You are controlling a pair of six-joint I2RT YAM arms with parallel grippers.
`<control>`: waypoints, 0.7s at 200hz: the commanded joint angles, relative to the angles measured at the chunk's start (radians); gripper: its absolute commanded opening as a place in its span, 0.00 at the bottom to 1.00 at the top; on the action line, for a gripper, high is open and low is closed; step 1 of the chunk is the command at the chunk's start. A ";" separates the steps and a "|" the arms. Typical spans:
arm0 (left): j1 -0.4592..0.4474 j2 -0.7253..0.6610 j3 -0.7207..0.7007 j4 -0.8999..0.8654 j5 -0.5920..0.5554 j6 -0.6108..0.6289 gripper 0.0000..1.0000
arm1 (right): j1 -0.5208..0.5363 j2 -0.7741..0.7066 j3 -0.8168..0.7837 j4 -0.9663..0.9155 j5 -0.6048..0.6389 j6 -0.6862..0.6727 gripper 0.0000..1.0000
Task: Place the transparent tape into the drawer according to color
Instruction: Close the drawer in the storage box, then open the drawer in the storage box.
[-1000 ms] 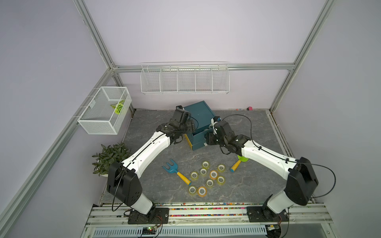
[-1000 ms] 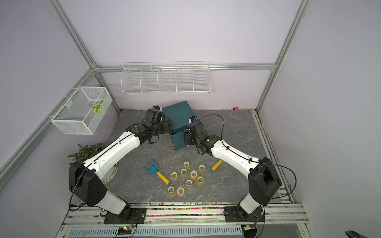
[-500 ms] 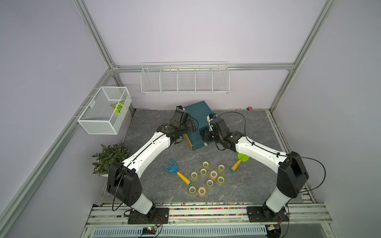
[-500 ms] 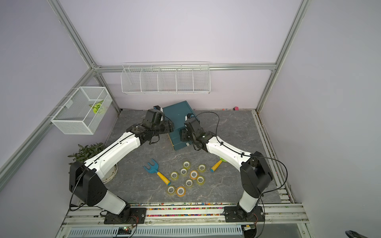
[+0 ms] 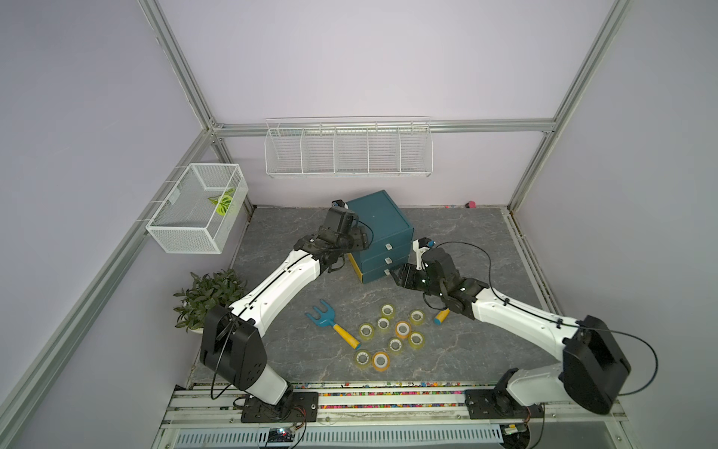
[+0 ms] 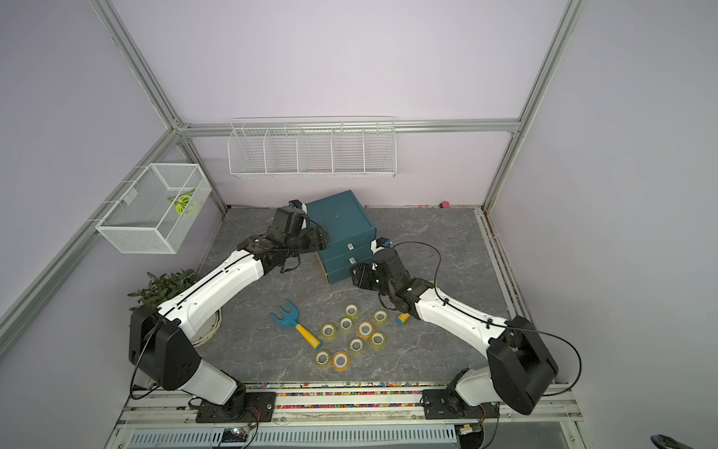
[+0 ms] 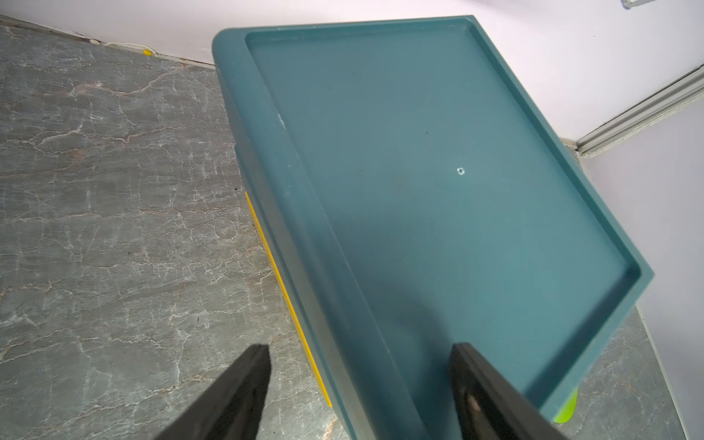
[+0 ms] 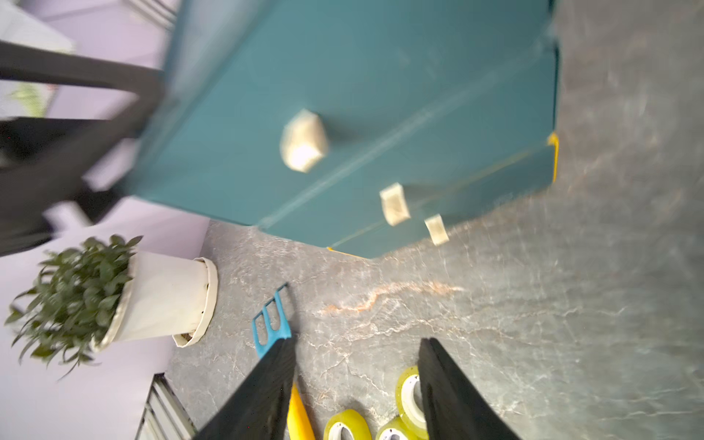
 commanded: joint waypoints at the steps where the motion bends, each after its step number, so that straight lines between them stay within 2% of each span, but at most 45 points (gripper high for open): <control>1: 0.005 -0.009 -0.031 -0.053 0.009 0.005 0.79 | -0.033 0.062 -0.032 0.182 -0.082 0.157 0.56; 48: 0.004 -0.013 -0.033 -0.051 0.012 0.009 0.79 | -0.114 0.222 -0.020 0.439 -0.211 0.288 0.54; 94: 0.005 -0.007 -0.032 -0.049 0.014 0.012 0.79 | -0.123 0.334 0.034 0.478 -0.238 0.331 0.49; 140: 0.006 -0.001 -0.030 -0.050 0.018 0.014 0.79 | -0.131 0.373 0.035 0.521 -0.231 0.345 0.40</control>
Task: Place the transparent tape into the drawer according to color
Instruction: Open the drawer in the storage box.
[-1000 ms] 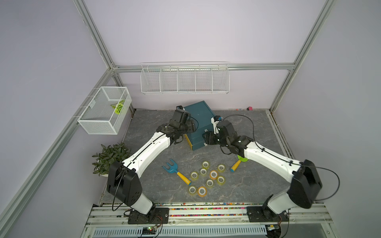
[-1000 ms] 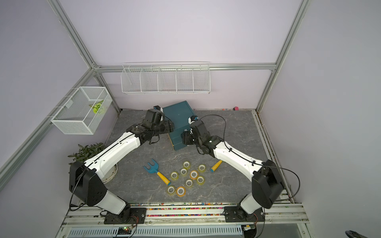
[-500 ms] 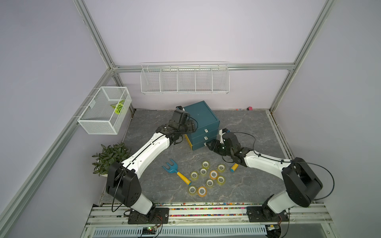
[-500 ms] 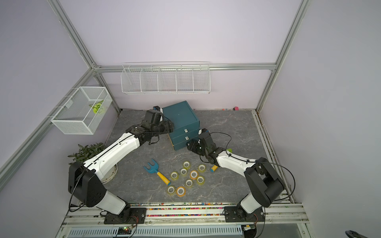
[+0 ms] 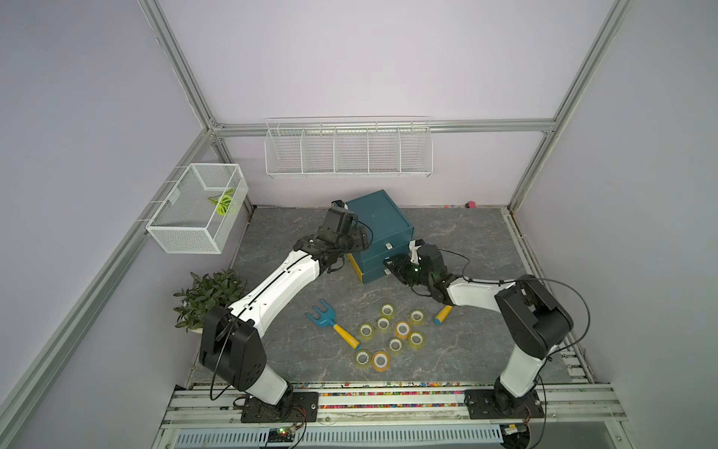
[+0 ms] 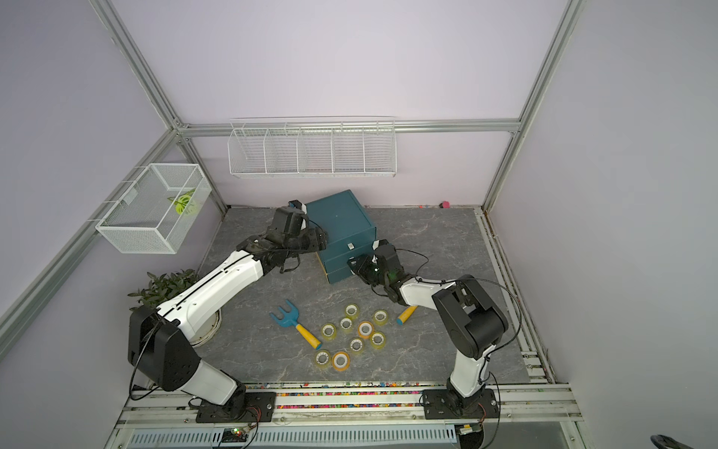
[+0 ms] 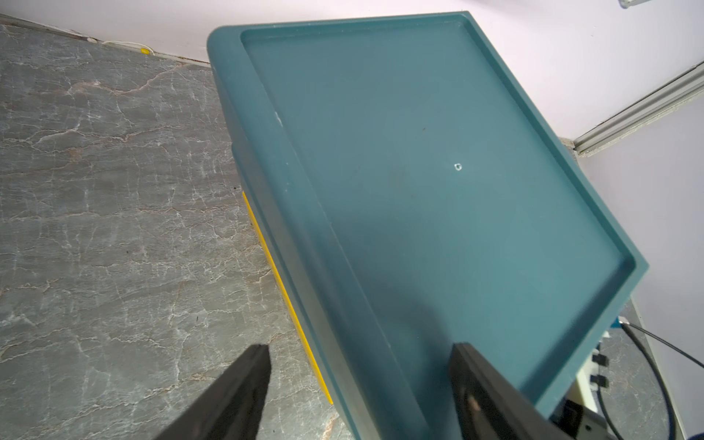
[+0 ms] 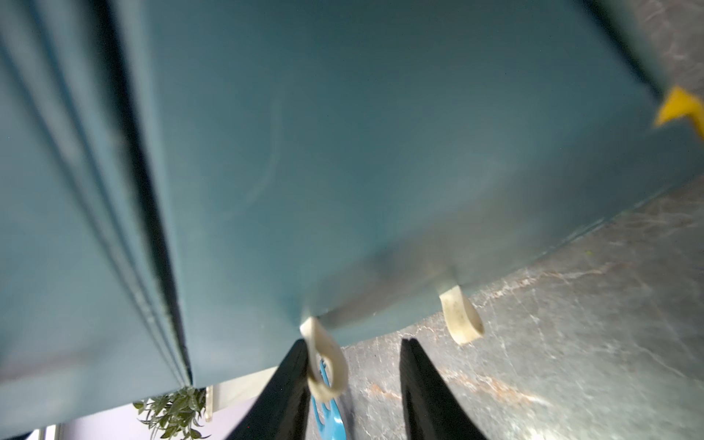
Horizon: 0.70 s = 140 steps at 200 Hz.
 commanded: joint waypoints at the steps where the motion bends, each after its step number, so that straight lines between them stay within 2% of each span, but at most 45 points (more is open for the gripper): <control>1: 0.004 0.005 -0.023 -0.053 0.014 0.014 0.79 | -0.009 0.020 0.016 0.053 -0.007 0.018 0.40; 41: 0.004 0.004 -0.024 -0.050 0.016 0.014 0.79 | -0.013 -0.025 -0.014 0.062 0.010 -0.010 0.43; 78: 0.004 0.011 -0.021 -0.050 0.021 0.015 0.79 | -0.028 -0.026 -0.007 0.044 0.016 -0.012 0.39; 102: 0.004 0.013 -0.021 -0.050 0.021 0.017 0.79 | -0.032 -0.020 -0.011 0.054 0.017 -0.013 0.31; 140: 0.006 0.017 -0.014 -0.053 0.022 0.023 0.79 | -0.032 -0.022 -0.011 0.057 0.006 -0.017 0.12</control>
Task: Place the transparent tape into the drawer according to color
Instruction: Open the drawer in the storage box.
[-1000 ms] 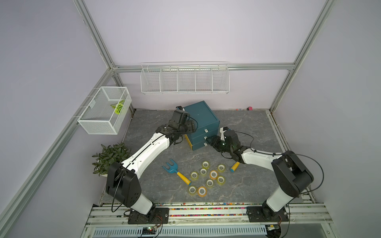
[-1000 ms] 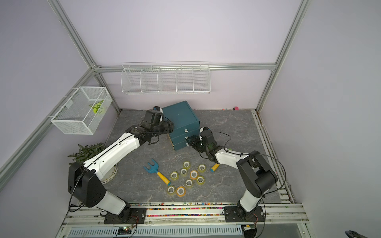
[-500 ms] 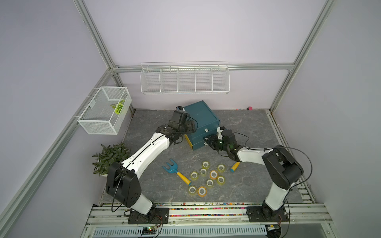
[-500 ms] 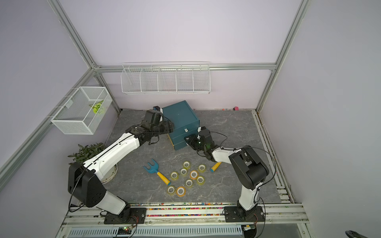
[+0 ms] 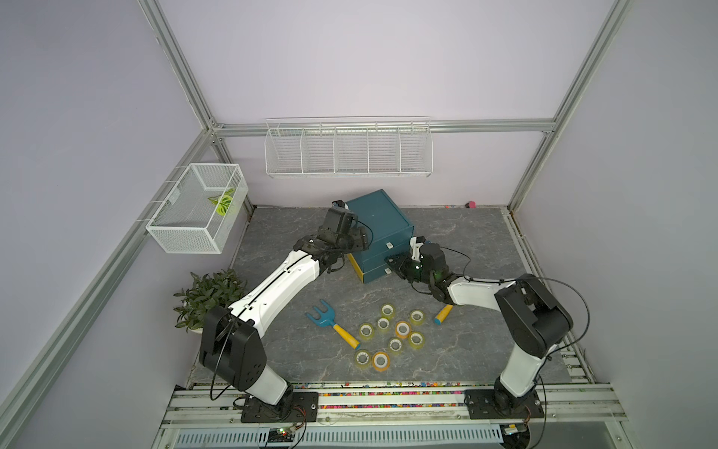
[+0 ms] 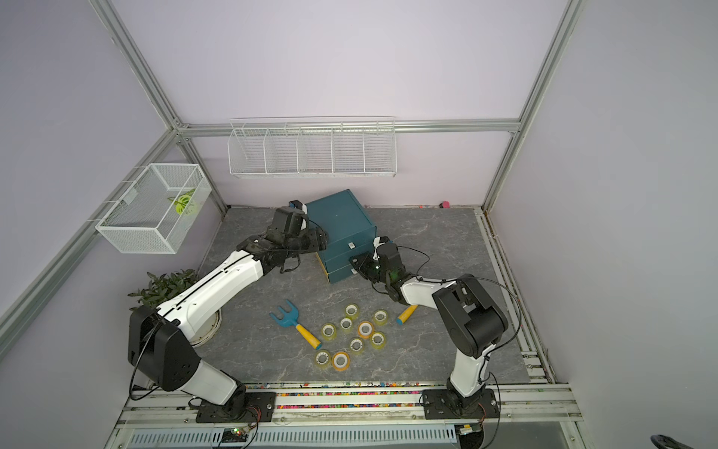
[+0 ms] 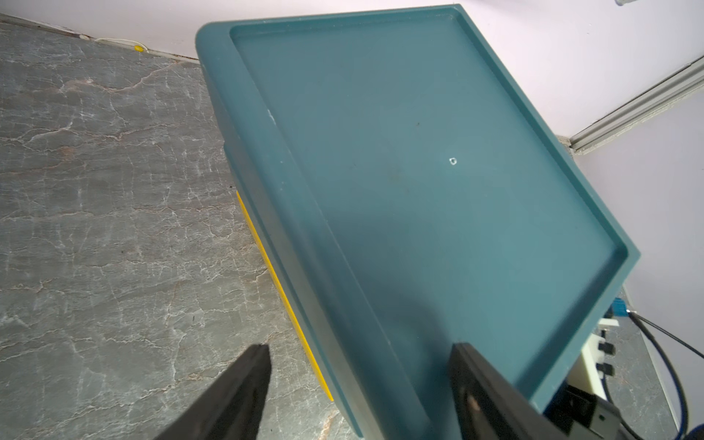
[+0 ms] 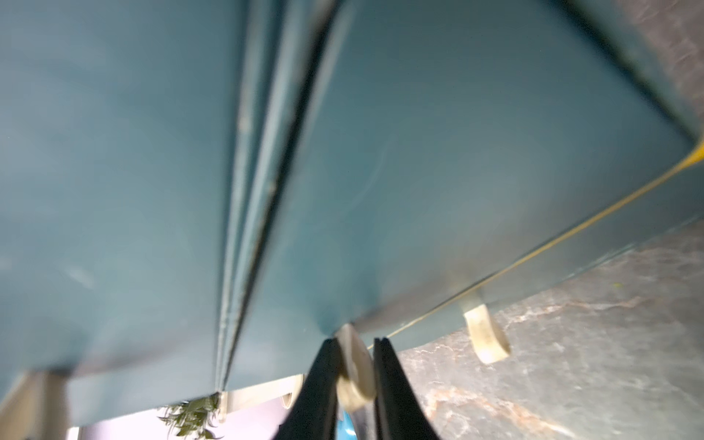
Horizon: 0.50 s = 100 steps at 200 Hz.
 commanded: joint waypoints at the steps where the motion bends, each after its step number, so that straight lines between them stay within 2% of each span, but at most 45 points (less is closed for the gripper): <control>1: 0.006 0.017 -0.013 -0.053 0.010 0.023 0.79 | -0.016 -0.022 -0.010 -0.001 0.020 -0.013 0.11; 32: 0.011 0.023 -0.006 -0.055 0.013 0.023 0.79 | -0.014 -0.056 -0.043 0.002 0.018 -0.011 0.00; 100: 0.017 0.028 0.002 -0.058 0.017 0.023 0.78 | 0.006 -0.214 -0.225 -0.009 0.023 -0.012 0.00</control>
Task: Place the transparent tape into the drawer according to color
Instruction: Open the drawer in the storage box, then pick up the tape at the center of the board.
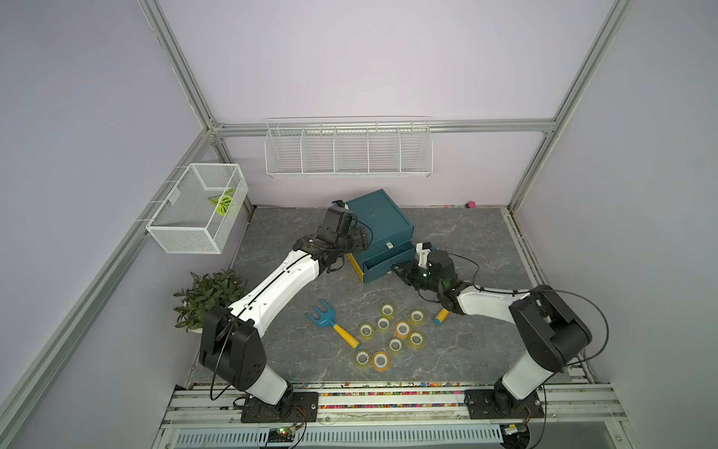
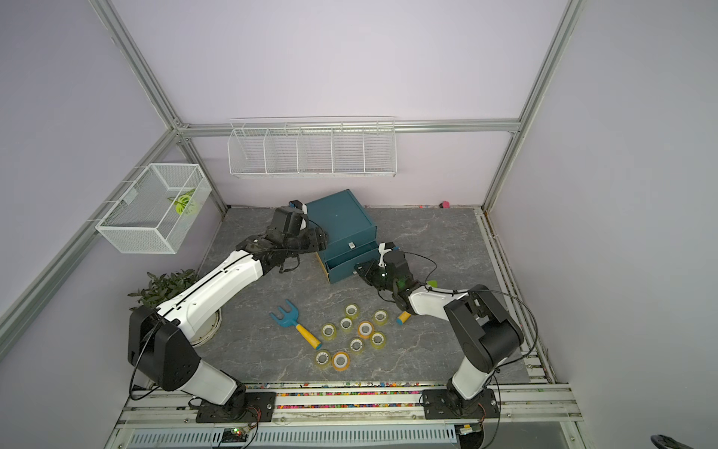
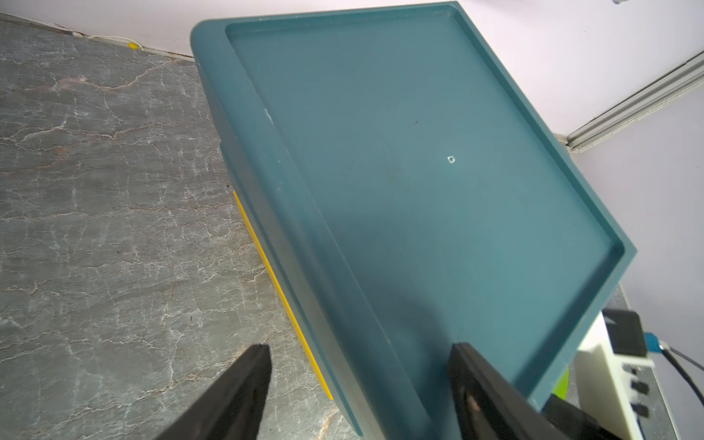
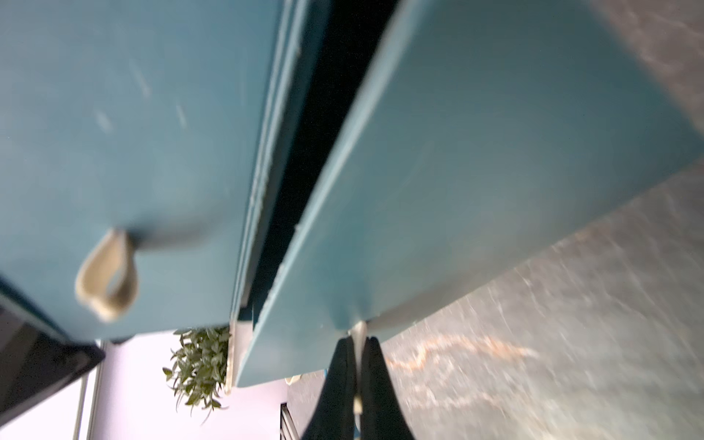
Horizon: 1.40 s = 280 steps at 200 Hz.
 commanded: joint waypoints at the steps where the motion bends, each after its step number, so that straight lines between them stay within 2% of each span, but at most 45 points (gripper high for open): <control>1: 0.009 0.028 0.002 -0.058 0.003 0.019 0.78 | 0.004 -0.066 -0.069 -0.011 0.027 -0.011 0.00; 80: 0.011 0.028 0.000 -0.058 0.005 0.022 0.78 | 0.035 -0.265 -0.228 -0.093 0.062 -0.041 0.00; 136: 0.011 0.029 -0.001 -0.059 0.009 0.022 0.79 | 0.040 -0.314 -0.267 -0.140 0.070 -0.054 0.00; 149: 0.011 0.027 -0.001 -0.061 0.015 0.022 0.79 | 0.042 -0.320 -0.265 -0.151 0.072 -0.061 0.11; 180: 0.011 0.015 0.003 -0.071 0.026 0.017 0.84 | 0.043 -0.366 -0.247 -0.233 0.088 -0.089 0.46; 198: 0.011 0.001 0.009 -0.082 0.034 0.010 0.90 | 0.044 -0.408 -0.235 -0.305 0.107 -0.105 0.56; 223: 0.011 -0.029 0.028 -0.108 0.055 0.006 1.00 | 0.045 -0.480 -0.215 -0.427 0.125 -0.133 0.60; 255: 0.010 -0.120 0.015 -0.105 0.104 0.002 1.00 | 0.048 -0.580 -0.176 -0.635 0.158 -0.187 0.61; 280: 0.004 -0.243 -0.062 -0.085 0.129 -0.012 1.00 | 0.057 -0.639 -0.142 -0.830 0.178 -0.247 0.61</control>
